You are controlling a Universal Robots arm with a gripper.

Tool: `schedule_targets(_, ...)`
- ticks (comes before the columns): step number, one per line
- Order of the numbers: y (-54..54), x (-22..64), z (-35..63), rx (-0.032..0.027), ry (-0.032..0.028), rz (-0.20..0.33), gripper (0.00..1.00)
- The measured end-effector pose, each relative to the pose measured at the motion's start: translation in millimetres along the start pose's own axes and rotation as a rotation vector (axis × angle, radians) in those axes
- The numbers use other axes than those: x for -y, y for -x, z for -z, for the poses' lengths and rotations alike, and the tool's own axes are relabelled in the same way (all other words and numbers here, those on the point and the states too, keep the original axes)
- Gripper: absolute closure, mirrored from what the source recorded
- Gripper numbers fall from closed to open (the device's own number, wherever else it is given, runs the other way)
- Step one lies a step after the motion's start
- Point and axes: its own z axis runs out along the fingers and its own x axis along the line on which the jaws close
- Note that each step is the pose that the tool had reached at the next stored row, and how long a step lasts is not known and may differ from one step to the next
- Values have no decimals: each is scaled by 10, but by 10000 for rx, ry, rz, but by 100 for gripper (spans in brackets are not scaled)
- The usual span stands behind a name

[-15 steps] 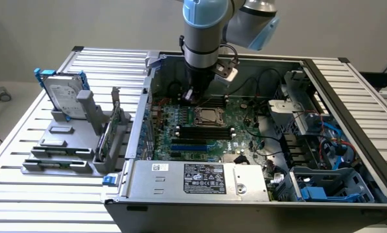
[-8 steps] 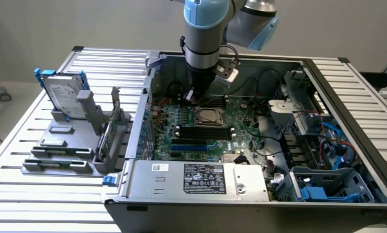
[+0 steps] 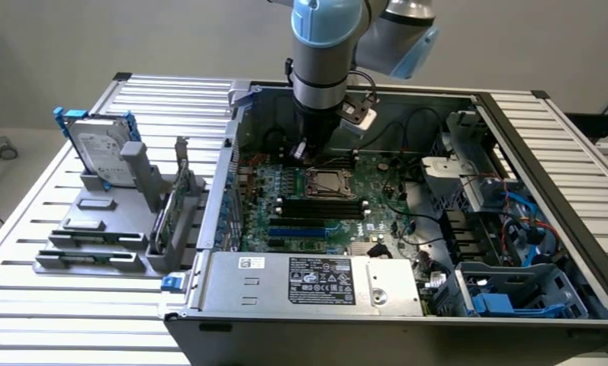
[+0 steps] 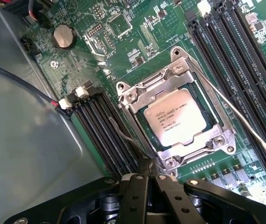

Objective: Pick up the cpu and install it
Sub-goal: 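Install the first cpu locking lever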

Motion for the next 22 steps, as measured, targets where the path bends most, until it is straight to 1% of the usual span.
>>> schedule_targets(9,-16,-33,-19,-6,7,-9,89)
schedule_targets(16,-17,-33,-28,-22,31,-139,89)
schedule_targets(22,-5,-14,-28,-35,58,-272,89)
